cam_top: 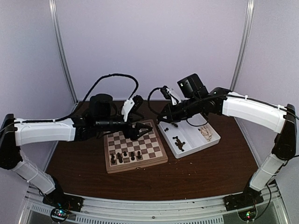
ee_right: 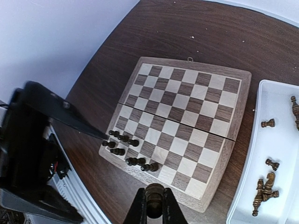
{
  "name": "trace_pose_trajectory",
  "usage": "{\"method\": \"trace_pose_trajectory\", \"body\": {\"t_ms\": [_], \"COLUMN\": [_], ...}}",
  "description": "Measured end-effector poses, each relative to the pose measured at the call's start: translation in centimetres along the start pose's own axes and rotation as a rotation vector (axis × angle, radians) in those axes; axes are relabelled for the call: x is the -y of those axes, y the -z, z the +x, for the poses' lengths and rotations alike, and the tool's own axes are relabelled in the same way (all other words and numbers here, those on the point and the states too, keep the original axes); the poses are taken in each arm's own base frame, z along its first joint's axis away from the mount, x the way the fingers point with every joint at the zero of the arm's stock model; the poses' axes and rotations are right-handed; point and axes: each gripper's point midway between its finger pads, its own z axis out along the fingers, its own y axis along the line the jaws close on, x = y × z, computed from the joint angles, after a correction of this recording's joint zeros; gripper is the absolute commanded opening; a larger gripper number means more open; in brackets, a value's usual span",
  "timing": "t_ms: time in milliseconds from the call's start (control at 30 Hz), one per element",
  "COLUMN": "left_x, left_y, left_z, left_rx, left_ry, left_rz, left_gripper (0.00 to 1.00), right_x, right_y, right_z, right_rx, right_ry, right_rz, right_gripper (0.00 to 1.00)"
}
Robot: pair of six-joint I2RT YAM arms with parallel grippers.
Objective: Set up the chess pieces on the board
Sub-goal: Place the chess piece on the chessboard.
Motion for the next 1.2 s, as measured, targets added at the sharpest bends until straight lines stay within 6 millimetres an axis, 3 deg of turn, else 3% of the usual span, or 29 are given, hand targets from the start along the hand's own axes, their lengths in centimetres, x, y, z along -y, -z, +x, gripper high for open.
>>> {"method": "trace_pose_trajectory", "body": {"t_ms": [233,467,767,833,1200], "left_x": [-0.2,-1.7,-6.7,-7.5,-8.9], "left_y": [5.4,8.5,12.2,12.8,16.9], "left_z": [-1.0,2.8,6.0,6.5,7.4], "left_rx": [-0.024,-0.121,-0.208,-0.217,-0.226], "left_ry": [-0.005,0.084,0.337,0.383,0.496], "left_rz": [-0.113,-0.247,-0.489,-0.520,-0.716], "left_gripper": [0.79,0.88,0.91,0.97,0.98], "right_x": [2.1,2.4,2.1,1.8,2.0], "right_y": [-0.9,-2.6,-7.3,-8.1,-11.3], "right_z": [1.9,2.1,4.9,5.5,8.0], "right_rx": [-0.038,-0.039,-0.131,-0.146,-0.203], "right_ry": [0.027,0.041,0.089,0.114,0.221], "right_rz": [0.070,0.059,0.058,0.062,0.133], "right_gripper": [0.00,0.00,0.00,0.00,0.00]}}
